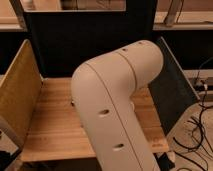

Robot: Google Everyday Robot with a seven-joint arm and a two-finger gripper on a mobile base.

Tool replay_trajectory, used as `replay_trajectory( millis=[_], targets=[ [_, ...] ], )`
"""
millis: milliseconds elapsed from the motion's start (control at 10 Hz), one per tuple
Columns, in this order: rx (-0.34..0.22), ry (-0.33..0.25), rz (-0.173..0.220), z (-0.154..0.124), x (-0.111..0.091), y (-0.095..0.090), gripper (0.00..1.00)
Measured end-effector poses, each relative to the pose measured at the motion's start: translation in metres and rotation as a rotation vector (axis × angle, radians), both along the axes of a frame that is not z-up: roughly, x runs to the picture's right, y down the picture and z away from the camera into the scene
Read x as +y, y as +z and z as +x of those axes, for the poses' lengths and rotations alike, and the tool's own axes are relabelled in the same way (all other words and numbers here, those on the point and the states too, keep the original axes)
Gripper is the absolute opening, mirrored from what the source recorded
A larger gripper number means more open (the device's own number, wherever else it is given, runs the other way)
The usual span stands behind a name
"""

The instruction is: Place the pepper on the white sponge

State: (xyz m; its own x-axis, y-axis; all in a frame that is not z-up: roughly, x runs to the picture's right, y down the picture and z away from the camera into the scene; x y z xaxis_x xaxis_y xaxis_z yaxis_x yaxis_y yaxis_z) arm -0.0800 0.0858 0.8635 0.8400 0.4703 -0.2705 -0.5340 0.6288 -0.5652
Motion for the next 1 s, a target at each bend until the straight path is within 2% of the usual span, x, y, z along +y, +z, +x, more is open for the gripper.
replay_trajectory(
  millis=[200,500,800,1000],
  targets=[
    [0.015,-0.017,0.000,-0.001,0.011,-0.019,0.00],
    [0.022,-0.035,-0.020,-0.004,0.033,-0.037,0.00],
    [0.033,-0.039,-0.050,-0.004,0.051,-0.046,0.00],
    [0.032,-0.038,-0.048,-0.005,0.051,-0.046,0.00]
  ],
)
